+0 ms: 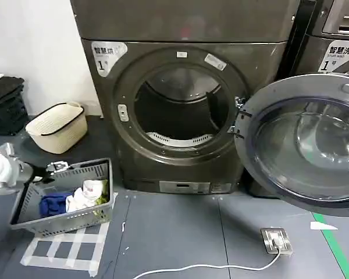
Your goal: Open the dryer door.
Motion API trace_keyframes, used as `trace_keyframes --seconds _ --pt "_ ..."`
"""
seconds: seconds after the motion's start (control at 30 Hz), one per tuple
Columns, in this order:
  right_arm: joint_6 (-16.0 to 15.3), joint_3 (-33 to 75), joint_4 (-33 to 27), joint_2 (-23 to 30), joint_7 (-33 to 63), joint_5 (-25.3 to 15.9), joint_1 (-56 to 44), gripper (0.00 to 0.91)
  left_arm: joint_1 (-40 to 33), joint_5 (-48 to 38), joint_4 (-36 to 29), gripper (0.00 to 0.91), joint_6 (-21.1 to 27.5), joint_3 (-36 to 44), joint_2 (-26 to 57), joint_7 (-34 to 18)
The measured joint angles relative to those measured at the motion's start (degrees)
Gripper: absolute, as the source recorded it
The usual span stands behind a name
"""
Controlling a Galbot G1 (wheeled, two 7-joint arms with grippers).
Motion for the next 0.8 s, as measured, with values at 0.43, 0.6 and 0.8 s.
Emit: trace_keyframes --seconds 0.43,0.6,0.8 --pt "1.51 0.79 -1.15 -0.10 0.00 2.73 0.39 0.907 2.04 -0.70 1.40 0.907 0.00 -1.04 1.46 -0.36" --pt "2.44 1.07 -0.81 -0.04 -0.45 3.09 0.42 0.907 2.31 -0.69 2.36 0.907 0.00 -1.04 1.48 -0.37" --pt "2.73 0.98 -0.71 -0.02 -0.64 3.15 0.43 0.907 2.31 -0.76 2.91 0.907 0.00 -1.04 1.47 -0.36"
